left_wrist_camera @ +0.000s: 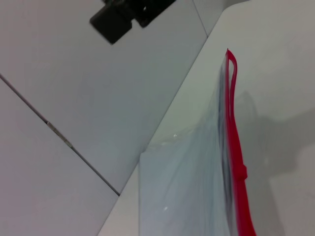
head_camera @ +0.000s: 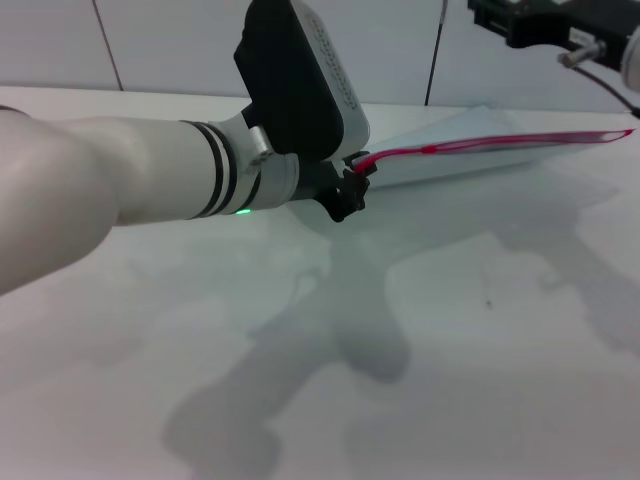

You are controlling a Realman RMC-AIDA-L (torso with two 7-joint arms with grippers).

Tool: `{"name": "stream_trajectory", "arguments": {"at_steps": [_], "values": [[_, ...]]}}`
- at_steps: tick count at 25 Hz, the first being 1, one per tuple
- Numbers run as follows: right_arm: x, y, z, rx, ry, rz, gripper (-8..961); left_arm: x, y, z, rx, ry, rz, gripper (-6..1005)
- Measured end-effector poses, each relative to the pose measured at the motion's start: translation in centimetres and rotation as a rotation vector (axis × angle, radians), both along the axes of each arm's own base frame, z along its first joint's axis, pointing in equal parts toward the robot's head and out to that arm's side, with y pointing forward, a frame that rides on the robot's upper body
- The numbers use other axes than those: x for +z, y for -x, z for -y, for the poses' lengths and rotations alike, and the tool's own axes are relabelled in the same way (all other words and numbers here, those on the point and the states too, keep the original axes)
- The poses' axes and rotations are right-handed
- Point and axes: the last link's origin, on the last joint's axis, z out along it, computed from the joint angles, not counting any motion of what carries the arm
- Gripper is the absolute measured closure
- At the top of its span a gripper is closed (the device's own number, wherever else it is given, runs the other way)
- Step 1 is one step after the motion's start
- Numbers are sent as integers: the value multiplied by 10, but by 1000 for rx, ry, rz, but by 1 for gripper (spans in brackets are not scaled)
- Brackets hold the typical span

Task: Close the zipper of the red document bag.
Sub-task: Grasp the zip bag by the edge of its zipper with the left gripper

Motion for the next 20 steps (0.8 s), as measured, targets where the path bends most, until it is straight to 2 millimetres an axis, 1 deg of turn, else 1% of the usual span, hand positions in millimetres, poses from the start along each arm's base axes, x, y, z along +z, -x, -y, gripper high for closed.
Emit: {"name": "stream_trajectory", "arguments": {"at_steps": [5, 7, 10, 13, 20], "values": [[7, 11, 0, 74, 72, 48, 337, 1, -2, 0, -6, -3, 2, 944], [13, 12, 0, 103, 112, 32, 338, 3, -4, 0, -13, -6, 5, 944], [16, 8, -2, 135, 177, 16, 339, 5, -6, 0, -17, -10, 8, 943], [11, 3, -1, 166, 214, 65, 341, 7, -7, 0, -19, -12, 10, 943], [-4, -5, 5, 255, 246, 243, 344, 9, -9, 0, -26, -17, 11, 943]]}}
